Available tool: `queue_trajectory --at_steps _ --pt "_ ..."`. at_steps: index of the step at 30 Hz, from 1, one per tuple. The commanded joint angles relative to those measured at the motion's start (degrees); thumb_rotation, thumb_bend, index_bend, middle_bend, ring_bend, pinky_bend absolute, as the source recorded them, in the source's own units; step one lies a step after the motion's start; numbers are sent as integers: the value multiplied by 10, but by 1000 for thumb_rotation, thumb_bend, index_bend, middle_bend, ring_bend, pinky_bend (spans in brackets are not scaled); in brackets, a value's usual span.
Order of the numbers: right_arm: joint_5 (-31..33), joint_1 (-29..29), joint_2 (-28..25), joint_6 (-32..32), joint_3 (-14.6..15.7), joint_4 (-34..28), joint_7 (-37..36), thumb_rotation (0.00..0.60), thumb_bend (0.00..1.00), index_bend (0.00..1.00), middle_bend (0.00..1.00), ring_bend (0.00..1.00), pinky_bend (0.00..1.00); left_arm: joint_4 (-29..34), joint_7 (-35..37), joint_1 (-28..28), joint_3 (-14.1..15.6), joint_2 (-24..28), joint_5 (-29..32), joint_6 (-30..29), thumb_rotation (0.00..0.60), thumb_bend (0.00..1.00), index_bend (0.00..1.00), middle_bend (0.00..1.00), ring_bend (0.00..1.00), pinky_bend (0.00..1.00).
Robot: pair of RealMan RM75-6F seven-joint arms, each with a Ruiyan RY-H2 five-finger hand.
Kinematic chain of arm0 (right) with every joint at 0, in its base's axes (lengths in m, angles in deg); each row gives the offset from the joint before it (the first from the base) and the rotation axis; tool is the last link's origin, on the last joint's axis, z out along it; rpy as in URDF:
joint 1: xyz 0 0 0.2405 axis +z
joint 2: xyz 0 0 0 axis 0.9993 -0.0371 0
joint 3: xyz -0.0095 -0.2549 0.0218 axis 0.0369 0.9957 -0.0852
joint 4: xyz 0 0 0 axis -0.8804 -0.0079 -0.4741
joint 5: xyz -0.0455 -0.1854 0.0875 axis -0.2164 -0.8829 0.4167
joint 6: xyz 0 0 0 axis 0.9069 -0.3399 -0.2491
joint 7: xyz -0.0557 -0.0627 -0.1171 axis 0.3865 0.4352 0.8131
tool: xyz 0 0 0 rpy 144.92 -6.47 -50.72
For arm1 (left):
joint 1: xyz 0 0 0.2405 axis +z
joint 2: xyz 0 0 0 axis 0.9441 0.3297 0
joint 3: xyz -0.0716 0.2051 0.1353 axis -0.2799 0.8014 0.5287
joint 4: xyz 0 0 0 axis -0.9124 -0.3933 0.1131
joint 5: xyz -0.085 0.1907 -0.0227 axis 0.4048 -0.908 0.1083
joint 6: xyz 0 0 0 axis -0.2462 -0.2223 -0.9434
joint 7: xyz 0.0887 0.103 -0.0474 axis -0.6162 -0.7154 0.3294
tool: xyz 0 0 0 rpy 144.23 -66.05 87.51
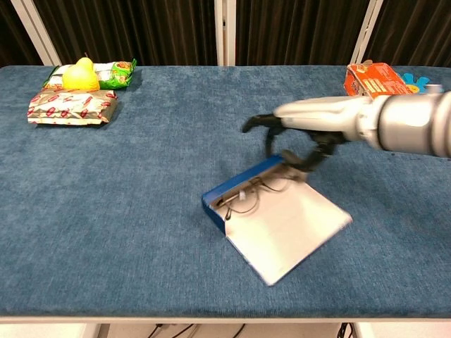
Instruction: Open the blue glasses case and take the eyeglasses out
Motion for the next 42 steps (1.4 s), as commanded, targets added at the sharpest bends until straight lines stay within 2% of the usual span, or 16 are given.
queue_trajectory --at_steps 1,4,8,16,25,38,42 --pt "-33 -22 -14 -25 13 -16 -10 600 472 97 302 0 0 1 -1 0 0 0 0 0 600 166 508 536 415 334" --pt "-60 -24 0 -30 9 -5 -21 600 349 130 281 0 0 2 -4 0 0 0 0 0 600 166 508 536 415 334" --pt "-72 -13 26 -17 -3 21 -25 600 325 160 276 0 0 1 -3 1 0 0 1 -1 600 166 508 535 415 334" --pt "-56 8 58 13 -14 49 -11 600 371 261 275 0 0 0 -2 0 0 -1 1 0 600 166 508 536 416 334" --pt "-35 13 62 19 -17 53 1 600 427 334 282 0 0 0 -1 1 0 -1 0 -1 600 166 508 536 415 329" --pt "-14 20 68 25 -17 59 12 600 457 429 284 0 0 -1 2 1 0 -1 0 -1 600 166 508 535 415 322" --pt "-11 20 70 23 -19 60 12 600 468 493 284 0 0 -2 2 1 0 -1 0 -1 600 166 508 535 415 313"
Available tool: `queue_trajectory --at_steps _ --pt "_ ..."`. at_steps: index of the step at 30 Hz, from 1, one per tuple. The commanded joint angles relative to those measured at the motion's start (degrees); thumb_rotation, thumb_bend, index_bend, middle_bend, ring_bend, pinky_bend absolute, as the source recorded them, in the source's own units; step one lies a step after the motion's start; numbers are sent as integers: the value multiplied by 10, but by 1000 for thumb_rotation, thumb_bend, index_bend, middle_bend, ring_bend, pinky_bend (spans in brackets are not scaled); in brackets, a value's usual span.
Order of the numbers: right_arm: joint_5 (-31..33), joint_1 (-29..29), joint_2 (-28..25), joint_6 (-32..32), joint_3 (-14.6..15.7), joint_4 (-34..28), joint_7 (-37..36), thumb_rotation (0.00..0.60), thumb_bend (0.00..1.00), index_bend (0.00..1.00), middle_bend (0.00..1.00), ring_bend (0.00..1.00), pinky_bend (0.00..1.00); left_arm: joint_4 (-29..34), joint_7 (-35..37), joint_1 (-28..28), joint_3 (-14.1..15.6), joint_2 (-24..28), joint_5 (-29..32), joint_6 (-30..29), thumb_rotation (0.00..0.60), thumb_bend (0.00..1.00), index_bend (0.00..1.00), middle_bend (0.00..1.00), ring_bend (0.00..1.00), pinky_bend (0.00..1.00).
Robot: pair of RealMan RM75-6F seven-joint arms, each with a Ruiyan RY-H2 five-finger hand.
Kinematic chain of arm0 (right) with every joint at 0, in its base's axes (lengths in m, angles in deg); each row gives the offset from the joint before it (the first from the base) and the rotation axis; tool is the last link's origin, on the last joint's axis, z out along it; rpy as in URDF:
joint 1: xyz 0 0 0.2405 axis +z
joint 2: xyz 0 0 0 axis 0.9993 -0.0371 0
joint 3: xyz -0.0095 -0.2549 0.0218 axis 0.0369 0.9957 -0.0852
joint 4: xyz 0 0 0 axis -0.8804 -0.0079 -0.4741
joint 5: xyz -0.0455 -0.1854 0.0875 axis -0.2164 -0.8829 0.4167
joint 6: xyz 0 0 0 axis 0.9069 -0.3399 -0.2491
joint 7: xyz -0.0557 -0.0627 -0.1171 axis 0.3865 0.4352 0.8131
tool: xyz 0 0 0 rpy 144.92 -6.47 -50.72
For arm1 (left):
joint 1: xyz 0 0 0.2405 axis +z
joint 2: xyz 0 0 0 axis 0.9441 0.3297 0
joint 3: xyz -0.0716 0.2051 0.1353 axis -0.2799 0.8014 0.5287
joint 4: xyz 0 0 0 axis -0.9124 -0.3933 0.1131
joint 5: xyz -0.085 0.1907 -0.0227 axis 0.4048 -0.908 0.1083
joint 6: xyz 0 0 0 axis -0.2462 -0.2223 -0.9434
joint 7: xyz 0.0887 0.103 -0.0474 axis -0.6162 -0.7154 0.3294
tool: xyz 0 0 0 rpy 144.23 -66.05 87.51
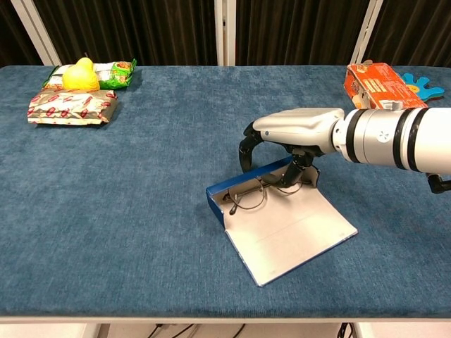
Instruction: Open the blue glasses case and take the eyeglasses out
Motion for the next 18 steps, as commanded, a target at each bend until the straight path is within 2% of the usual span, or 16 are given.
queue_trajectory --at_steps 1,5,9,13,18 --pt "0 -1 1 -4 -2 0 0 600 469 513 284 0 0 0 0 0 0 0 0 0 600 166 507 536 415 313" --pt "-4 -8 6 -28 -8 4 -1 600 474 568 284 0 0 0 0 0 0 0 0 0 600 166 508 535 415 313" --pt "-8 -20 30 -77 -21 26 5 600 476 596 283 0 0 0 -1 -1 0 0 0 1 600 166 508 535 415 313" --pt "-13 -27 81 -129 -37 80 25 600 473 617 281 0 0 1 -2 0 0 0 1 0 600 166 507 535 416 313" --pt "-27 -29 149 -167 -56 163 21 600 463 623 281 0 0 1 -2 0 0 0 1 1 600 166 507 535 415 313"
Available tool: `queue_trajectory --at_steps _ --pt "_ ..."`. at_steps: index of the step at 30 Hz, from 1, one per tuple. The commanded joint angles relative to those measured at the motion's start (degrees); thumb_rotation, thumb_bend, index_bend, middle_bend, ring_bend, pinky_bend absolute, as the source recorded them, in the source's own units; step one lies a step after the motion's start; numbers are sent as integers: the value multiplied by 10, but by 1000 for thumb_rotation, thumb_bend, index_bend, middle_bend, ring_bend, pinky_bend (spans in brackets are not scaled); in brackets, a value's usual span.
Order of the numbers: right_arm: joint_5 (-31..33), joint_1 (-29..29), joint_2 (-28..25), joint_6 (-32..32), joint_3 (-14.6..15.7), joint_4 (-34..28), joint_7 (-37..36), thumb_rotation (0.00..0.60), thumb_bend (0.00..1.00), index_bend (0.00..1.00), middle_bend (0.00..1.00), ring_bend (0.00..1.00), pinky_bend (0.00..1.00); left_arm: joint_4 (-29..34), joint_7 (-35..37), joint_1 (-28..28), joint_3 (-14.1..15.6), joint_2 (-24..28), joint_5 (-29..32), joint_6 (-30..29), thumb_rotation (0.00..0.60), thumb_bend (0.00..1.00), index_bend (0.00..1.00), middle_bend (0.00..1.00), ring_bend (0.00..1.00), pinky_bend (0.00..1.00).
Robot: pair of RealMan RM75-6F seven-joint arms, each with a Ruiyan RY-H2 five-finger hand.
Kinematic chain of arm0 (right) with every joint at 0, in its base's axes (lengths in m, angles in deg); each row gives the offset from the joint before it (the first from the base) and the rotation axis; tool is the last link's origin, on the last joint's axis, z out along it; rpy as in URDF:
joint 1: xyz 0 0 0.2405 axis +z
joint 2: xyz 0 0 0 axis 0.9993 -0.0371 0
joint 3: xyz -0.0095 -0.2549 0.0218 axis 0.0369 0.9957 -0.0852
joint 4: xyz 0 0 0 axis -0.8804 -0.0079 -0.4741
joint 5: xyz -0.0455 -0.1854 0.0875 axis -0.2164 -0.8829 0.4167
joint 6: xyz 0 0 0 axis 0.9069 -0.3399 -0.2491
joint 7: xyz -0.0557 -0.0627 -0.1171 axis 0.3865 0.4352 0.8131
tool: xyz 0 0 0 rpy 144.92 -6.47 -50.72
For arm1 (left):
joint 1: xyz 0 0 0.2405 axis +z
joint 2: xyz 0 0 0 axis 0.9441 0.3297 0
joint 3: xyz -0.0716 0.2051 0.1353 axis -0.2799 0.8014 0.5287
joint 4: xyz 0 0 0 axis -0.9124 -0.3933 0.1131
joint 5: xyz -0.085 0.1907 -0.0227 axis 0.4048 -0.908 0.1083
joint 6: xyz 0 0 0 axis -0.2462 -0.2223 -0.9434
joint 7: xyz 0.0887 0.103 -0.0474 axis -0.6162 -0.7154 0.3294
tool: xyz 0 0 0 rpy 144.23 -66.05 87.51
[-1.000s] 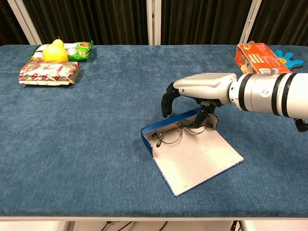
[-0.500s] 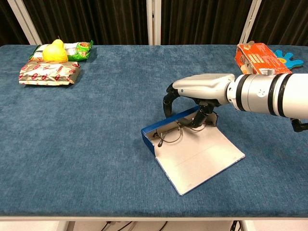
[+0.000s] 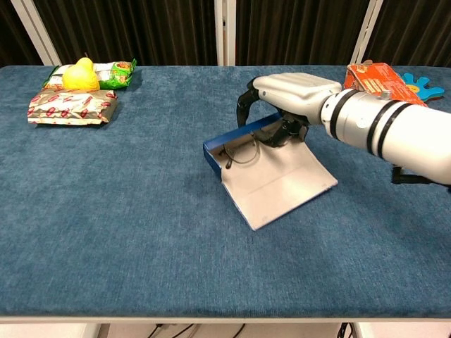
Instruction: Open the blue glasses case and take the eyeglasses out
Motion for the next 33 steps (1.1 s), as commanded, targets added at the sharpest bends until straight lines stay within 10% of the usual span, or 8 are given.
queue_trajectory --at_steps 1,12,33 --pt "-19 -3 64 -32 -19 78 -4 600 463 623 281 0 0 0 0 0 0 0 0 0 600 166 507 535 415 313" --pt "-119 -11 166 -115 -11 252 -43 600 460 626 288 0 0 -2 5 0 0 0 -1 0 600 166 507 535 415 313" --pt "-142 -13 212 -101 -45 334 -81 600 443 628 293 0 0 -2 5 0 1 0 -2 1 600 166 507 535 415 313"
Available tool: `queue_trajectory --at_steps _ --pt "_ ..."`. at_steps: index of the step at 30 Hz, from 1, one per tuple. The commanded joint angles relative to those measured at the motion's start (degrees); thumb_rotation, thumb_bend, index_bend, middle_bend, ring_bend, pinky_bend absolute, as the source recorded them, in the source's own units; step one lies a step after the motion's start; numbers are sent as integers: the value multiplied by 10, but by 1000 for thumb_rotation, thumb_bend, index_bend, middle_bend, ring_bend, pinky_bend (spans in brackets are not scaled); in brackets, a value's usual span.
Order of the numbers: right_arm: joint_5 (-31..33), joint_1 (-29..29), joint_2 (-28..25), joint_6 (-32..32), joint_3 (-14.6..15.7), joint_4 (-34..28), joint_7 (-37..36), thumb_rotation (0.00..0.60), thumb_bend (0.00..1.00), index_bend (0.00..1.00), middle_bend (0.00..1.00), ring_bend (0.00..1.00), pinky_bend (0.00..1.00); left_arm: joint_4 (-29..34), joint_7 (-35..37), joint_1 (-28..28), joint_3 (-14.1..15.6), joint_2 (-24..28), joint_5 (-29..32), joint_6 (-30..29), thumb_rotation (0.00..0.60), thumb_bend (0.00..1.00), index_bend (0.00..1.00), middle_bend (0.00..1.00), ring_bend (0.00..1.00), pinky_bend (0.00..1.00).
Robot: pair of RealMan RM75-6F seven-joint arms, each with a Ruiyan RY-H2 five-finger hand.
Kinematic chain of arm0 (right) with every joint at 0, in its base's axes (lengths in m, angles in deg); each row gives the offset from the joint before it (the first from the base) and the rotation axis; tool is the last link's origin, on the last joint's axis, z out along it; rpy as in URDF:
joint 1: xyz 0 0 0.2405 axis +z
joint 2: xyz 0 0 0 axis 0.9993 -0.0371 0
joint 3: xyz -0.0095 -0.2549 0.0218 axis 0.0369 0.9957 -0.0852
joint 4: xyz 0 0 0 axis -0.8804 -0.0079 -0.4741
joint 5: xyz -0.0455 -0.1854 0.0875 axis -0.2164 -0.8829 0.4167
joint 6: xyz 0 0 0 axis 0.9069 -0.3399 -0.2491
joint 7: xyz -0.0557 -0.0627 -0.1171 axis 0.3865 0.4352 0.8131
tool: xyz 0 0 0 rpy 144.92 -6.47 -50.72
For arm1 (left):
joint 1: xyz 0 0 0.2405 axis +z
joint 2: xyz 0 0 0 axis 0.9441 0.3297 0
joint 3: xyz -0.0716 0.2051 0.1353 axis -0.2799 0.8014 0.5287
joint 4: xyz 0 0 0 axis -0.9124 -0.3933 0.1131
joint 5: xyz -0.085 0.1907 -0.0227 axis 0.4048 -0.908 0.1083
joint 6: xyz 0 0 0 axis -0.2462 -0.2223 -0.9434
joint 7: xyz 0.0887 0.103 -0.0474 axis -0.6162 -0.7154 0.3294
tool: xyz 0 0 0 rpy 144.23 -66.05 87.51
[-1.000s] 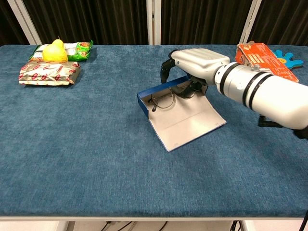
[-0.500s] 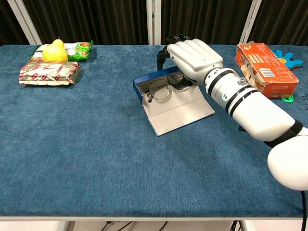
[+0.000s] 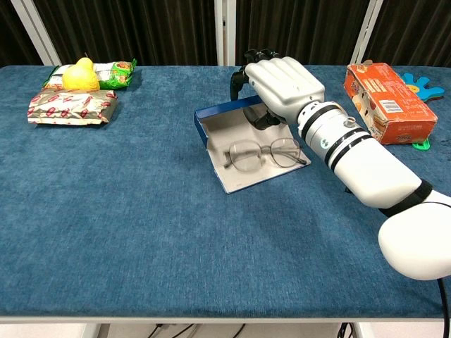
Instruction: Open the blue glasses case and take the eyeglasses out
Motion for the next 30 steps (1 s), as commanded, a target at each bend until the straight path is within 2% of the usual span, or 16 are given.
queue_trajectory --at_steps 1,5,6,9,11,13,19,22,26,30 --pt "14 5 0 30 -12 -4 3 600 440 628 292 0 0 0 0 0 0 0 0 0 600 166 507 535 415 313" --pt "52 20 -7 86 -40 -20 33 600 410 609 273 0 0 0 -1 0 0 0 0 0 600 166 507 535 415 314" --pt "61 24 -11 102 -45 -28 40 600 394 561 259 0 0 0 -1 0 0 0 1 0 600 166 507 535 415 314" --pt "97 30 -38 149 -62 -71 71 600 343 307 198 0 0 0 -1 0 0 0 1 1 600 166 507 535 415 313" --pt "107 27 -58 157 -65 -103 82 600 312 151 155 0 0 0 0 0 0 0 1 1 600 166 507 535 415 314" --pt "110 19 -85 159 -63 -145 85 600 298 93 138 0 0 0 0 0 0 0 1 1 600 166 507 535 415 314" --pt "77 -27 -168 130 -31 -276 55 600 297 91 171 0 0 1 -1 0 0 0 1 1 600 166 507 535 415 313" --pt "60 -50 -211 126 -4 -331 40 600 303 173 218 0 0 1 -1 0 0 0 1 0 600 166 507 535 415 314" --pt "57 -68 -247 134 26 -366 39 600 329 284 257 0 0 2 -2 -1 0 0 0 1 600 165 507 535 415 313" --pt "69 -68 -253 150 39 -366 54 600 331 327 257 0 0 2 -3 0 0 0 0 1 600 166 507 535 415 313"
